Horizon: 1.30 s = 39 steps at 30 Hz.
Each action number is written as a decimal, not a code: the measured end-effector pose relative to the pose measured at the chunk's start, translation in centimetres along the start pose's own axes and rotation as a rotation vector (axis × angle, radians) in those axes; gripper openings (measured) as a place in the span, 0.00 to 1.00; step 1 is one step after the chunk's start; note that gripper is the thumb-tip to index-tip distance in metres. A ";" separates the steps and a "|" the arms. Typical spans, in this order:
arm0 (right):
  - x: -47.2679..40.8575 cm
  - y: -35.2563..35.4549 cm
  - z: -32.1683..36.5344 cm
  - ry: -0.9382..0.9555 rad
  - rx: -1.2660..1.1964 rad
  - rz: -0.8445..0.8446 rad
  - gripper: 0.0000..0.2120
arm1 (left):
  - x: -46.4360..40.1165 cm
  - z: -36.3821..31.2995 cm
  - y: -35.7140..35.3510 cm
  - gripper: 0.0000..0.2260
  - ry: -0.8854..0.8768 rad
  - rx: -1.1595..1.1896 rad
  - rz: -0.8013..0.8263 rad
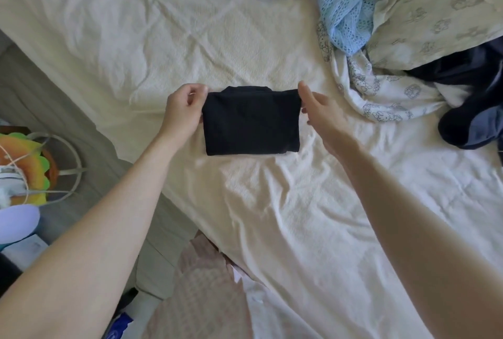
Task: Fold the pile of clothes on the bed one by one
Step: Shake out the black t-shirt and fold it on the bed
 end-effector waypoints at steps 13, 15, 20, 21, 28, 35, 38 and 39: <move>0.8 -0.7 -3.7 0.111 -0.068 -0.032 0.04 | 4.4 3.7 -1.0 0.17 -0.002 -0.043 -0.006; 0.5 -0.7 -3.2 0.134 -0.087 -0.088 0.03 | 3.4 2.9 -0.7 0.14 -0.071 -0.134 -0.075; -1.1 -1.1 -4.2 -0.057 0.037 -0.158 0.08 | 1.3 3.9 -1.8 0.12 0.018 -0.339 -0.095; -1.2 -1.1 -4.5 -0.080 0.051 -0.174 0.09 | 1.1 4.4 -1.9 0.13 0.080 -0.336 -0.105; -1.1 -0.2 -4.8 -0.108 0.132 -0.271 0.25 | 1.0 5.7 -1.3 0.14 0.248 -0.176 -0.119; -2.5 -0.3 -5.1 -0.345 -0.019 -0.120 0.18 | 0.0 6.0 -1.9 0.14 0.328 -0.188 -0.042; -2.3 -0.4 -5.3 -0.416 -0.107 -0.052 0.17 | 0.5 6.4 -2.1 0.13 0.399 0.037 0.002; -2.2 -0.4 -5.3 -0.423 -0.131 -0.033 0.16 | 0.8 6.6 -2.1 0.12 0.425 0.107 0.035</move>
Point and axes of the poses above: each hand's wrist, its own x-axis away from the middle knuckle, its own y-axis out of the back of the hand, z = x × y, the point moved 6 cm from there along -x, towards the middle knuckle, and after that the axes turned 8 degrees about -x, right-handed, at the moved point
